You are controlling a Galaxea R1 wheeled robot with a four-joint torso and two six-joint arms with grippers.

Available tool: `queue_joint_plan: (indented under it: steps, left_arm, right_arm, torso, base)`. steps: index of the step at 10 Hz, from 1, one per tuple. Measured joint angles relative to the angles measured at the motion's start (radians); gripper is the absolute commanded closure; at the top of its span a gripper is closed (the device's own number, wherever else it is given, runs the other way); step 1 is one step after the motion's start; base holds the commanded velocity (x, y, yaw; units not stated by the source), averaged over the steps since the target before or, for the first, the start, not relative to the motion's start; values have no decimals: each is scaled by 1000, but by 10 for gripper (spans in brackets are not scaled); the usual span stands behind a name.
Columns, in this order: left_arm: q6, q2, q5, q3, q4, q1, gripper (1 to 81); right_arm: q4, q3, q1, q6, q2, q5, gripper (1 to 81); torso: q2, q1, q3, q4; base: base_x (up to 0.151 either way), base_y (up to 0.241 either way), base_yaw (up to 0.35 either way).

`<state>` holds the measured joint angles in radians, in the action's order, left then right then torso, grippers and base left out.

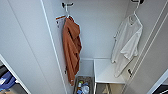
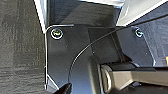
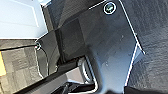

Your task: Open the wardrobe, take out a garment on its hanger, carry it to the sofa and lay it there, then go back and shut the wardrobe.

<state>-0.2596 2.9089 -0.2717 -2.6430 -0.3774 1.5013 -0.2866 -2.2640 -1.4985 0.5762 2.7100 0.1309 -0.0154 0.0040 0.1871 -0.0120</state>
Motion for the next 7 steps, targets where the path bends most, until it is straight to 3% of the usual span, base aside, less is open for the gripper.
queue_joint_plan:
  steps: [3, 7]
  left_arm:
    - [0, 29, 18, -43, 0, 3, 10]
    - [0, 69, 42, -63, 0, -9, 10]
  right_arm:
    - [-50, -131, -22, -51, 88, -1, 10]
    - [-114, -318, -24, -83, 223, -1, 10]
  torso:
    - [-1, -1, 0, 0]
    - [-1, -1, -1, 0]
  base:
    - [0, 0, 0]
    - [-73, 0, 0]
